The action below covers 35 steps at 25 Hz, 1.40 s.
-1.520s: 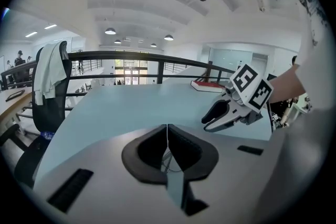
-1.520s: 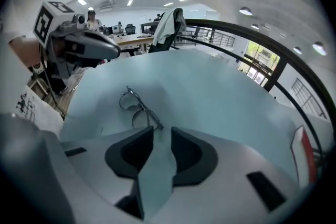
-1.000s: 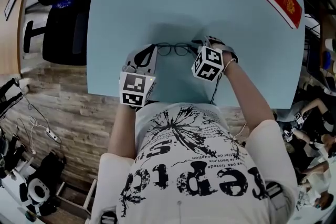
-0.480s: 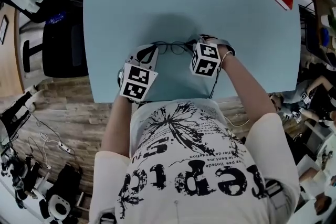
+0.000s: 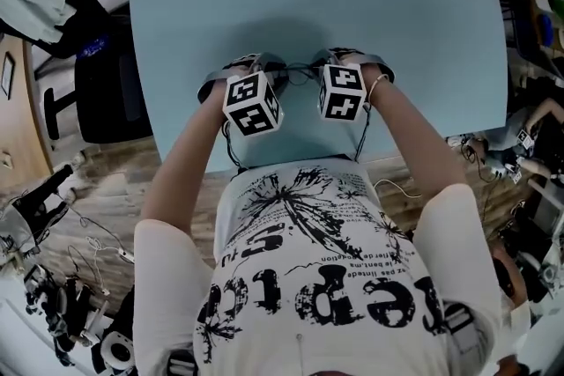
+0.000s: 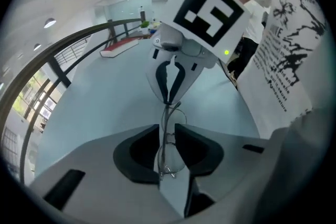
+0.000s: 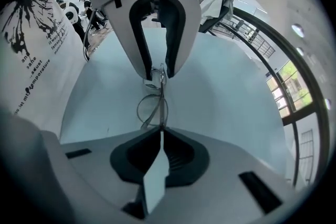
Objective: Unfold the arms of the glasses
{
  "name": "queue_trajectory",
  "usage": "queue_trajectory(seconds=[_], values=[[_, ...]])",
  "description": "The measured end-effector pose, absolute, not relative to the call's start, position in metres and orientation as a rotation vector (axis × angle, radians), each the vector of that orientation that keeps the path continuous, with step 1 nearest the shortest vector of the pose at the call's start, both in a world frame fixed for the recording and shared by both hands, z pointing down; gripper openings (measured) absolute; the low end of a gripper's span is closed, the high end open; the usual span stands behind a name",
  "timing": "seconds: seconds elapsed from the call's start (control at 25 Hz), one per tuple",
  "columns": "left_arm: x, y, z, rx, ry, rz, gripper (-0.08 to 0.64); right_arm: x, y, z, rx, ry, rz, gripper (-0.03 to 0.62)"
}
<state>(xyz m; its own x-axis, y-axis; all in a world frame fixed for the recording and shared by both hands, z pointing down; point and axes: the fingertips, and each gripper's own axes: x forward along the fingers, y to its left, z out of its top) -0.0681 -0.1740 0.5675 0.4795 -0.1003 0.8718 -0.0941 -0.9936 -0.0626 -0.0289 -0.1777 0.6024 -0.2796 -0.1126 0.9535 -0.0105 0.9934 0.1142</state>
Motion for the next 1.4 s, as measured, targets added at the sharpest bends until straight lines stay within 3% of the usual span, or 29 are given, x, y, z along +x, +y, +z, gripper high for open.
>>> queue_trajectory(seconds=[0.28, 0.52, 1.4], values=[[-0.051, -0.167, 0.591, -2.550, -0.068, -1.646, 0.096, -0.022, -0.171, 0.606, 0.091, -1.856, -0.048, 0.029], [-0.039, -0.164, 0.600, -2.491, -0.098, -1.638, 0.038, -0.015, -0.161, 0.608, 0.087, -1.858, 0.001, 0.029], [-0.047, -0.151, 0.580, -2.655, -0.021, -1.492, 0.026, -0.012, -0.148, 0.615, 0.101, -1.848, 0.052, 0.029]])
